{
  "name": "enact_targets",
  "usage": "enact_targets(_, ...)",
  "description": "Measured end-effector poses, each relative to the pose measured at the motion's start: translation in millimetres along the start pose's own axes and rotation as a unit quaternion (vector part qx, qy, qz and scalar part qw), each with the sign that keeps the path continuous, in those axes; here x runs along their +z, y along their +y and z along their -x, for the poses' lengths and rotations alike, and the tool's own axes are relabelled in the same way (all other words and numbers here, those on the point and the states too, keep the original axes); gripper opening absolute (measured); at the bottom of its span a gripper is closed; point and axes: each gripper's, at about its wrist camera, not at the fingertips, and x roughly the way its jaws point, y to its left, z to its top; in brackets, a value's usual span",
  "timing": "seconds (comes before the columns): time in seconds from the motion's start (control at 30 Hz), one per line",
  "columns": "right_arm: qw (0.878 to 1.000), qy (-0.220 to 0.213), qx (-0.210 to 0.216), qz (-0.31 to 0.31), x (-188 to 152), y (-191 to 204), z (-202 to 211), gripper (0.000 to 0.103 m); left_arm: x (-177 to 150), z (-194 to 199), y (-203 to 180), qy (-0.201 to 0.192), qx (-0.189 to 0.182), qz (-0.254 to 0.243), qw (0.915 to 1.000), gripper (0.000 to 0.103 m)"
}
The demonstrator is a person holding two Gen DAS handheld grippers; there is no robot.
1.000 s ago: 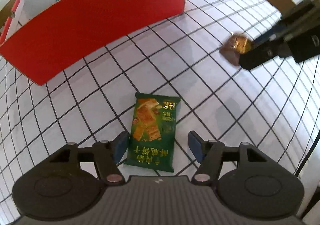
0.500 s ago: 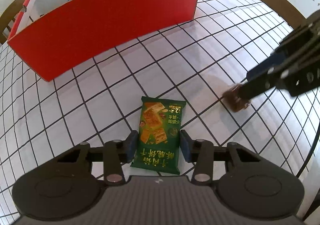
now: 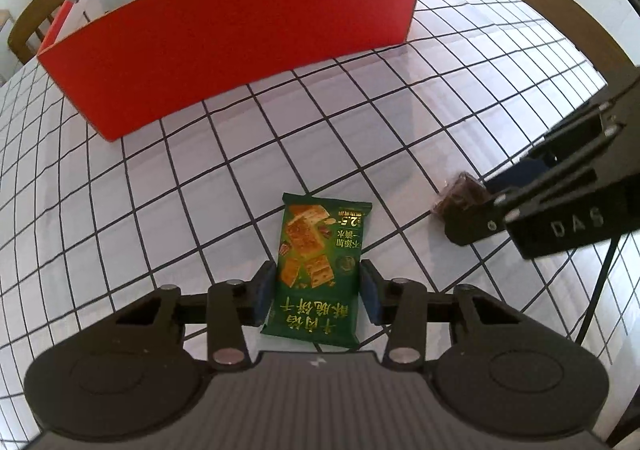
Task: Organize snacks
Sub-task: 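Carry green cracker pack with left tool while right carries brown chocolate into box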
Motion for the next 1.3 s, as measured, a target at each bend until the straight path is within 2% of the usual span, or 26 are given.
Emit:
enact_targets(0.13, 1.000, -0.007, -0.005, 0.002, -2.2, 3.0, 0.9, 0.028, -2.6, 2.6, 5.2, -0.001, 0.000, 0.023, 0.9997, 0.043)
enact_targets(0.33, 1.000, -0.029, -0.001, 0.008, 1.4, 5.9, 23.3, 0.028, -6.8, 18.3, 21.1, -0.011, -0.008, 0.081, 0.9966, 0.043)
enact_targets(0.6, 0.997, -0.074, -0.002, 0.023, 15.1, 14.2, 67.2, 0.028, 1.9, 65.8, 35.6, -0.054, -0.005, 0.134, 0.9895, 0.043)
enact_targets(0.93, 0.989, -0.143, -0.009, 0.033, 53.8, 25.3, 115.1, 0.028, 50.9, 123.4, 46.2, -0.119, 0.031, 0.151, 0.9810, 0.043)
enact_targets(1.13, 0.985, -0.173, -0.010, 0.021, 81.8, 23.9, 128.6, 0.028, 90.4, 134.9, 54.7, -0.133, 0.060, 0.152, 0.9776, 0.043)
enact_targets(1.3, 0.983, -0.181, -0.017, 0.015, 106.8, 19.6, 125.5, 0.028, 120.2, 130.0, 65.2, -0.132, 0.082, 0.154, 0.9758, 0.043)
